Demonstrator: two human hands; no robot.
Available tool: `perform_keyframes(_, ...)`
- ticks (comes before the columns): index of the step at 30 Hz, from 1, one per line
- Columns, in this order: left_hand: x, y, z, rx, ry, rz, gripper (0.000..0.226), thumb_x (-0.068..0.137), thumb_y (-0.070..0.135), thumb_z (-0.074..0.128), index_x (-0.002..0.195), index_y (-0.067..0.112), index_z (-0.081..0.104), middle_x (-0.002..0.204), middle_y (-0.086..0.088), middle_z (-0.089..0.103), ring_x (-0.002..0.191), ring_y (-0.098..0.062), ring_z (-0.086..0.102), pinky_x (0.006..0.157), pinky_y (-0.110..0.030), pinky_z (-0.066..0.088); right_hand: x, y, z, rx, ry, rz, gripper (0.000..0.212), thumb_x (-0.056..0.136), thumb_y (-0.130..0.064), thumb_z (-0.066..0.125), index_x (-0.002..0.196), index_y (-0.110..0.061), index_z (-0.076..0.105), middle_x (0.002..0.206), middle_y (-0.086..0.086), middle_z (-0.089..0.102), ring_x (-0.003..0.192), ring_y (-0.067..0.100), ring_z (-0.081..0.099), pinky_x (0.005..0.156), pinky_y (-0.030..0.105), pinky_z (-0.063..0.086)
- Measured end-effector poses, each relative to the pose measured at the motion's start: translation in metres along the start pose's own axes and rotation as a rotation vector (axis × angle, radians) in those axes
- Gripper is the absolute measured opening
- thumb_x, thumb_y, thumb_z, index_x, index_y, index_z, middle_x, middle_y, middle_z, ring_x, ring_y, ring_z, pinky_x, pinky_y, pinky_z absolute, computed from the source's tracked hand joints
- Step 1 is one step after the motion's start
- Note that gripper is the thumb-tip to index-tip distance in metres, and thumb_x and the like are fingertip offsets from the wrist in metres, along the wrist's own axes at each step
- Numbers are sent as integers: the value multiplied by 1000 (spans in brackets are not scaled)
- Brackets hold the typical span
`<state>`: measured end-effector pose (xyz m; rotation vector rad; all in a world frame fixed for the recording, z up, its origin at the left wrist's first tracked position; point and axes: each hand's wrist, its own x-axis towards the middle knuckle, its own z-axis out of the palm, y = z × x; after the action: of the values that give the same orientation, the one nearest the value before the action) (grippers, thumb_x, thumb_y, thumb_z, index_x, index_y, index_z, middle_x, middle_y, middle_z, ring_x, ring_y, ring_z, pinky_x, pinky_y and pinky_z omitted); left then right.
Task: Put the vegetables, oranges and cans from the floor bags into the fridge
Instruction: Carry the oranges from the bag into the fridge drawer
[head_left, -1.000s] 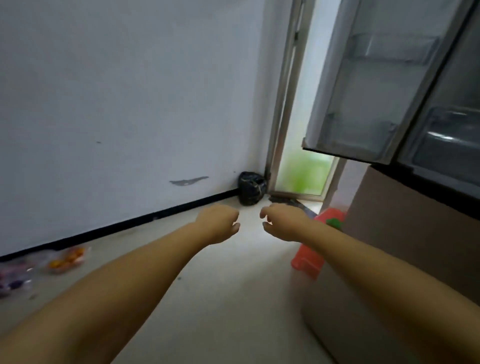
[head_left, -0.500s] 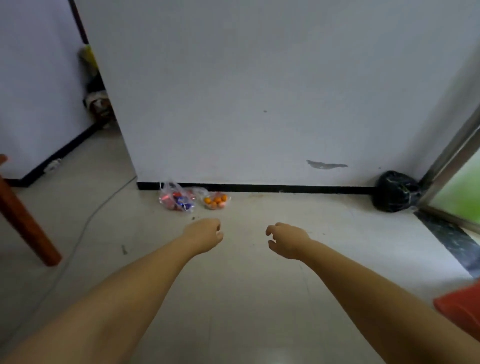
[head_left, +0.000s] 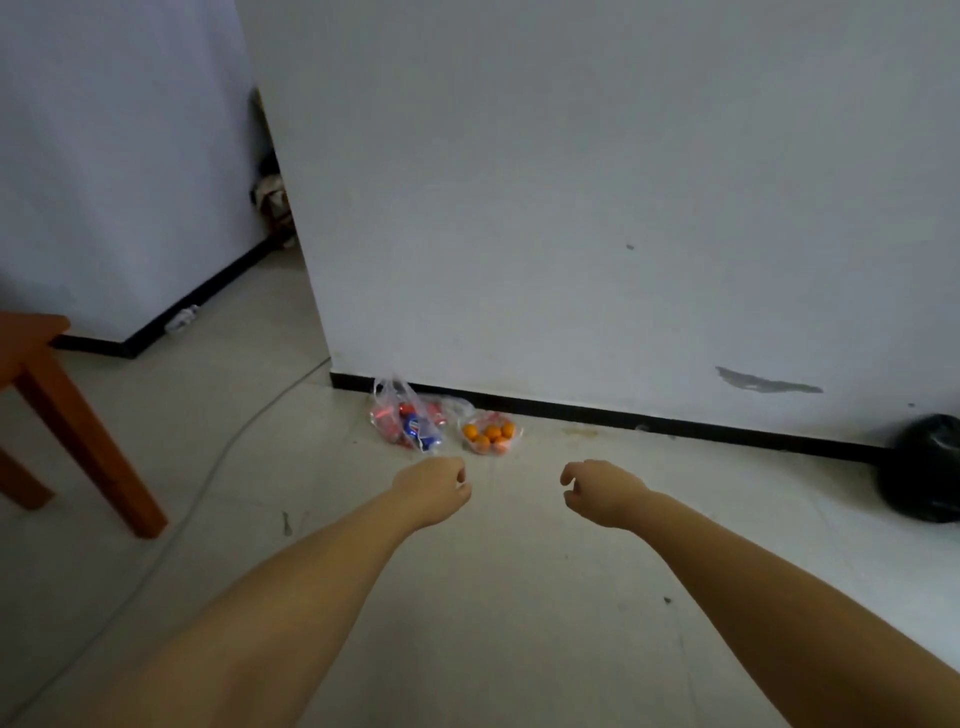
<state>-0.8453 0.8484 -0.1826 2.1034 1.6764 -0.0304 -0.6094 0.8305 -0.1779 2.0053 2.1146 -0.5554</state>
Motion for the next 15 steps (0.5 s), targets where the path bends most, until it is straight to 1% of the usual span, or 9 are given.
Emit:
perform_keyframes(3, 44, -15, -19, -47, 27, -44, 23, 92, 34, 48, 103, 17, 59, 110, -7, 63, 99, -25, 59, 81, -33, 45, 56, 0, -19, 6, -43, -14, 38, 96, -30, 46, 131, -16, 49, 129, 7, 55, 116, 24, 53, 97, 36, 45)
perform_keyframes(9, 125, -58, -42, -86, -18, -131, 23, 93, 31, 47, 101, 14, 61, 109, -8, 64, 99, -26, 60, 83, -34, 47, 159, -24, -37, 10, -114, -72, 38, 95, -29, 46, 131, -17, 50, 130, 7, 55, 116, 24, 54, 96, 35, 45)
perform_keyframes(12, 187, -85, -58, -91, -37, -139, 24, 94, 28, 44, 99, 12, 60, 106, -12, 65, 96, -28, 60, 82, -37, 48, 218, -37, -53, 5, -117, -85, 37, 95, -27, 46, 130, -16, 51, 131, 8, 55, 118, 25, 52, 97, 36, 44)
perform_keyframes(15, 252, -105, -84, -77, -43, -86, 24, 96, 26, 44, 103, 10, 61, 104, -12, 65, 96, -28, 61, 74, -32, 43, 275, -45, -76, 54, -95, -51, 34, 95, -22, 44, 126, -13, 53, 126, 10, 57, 115, 27, 54, 96, 37, 45)
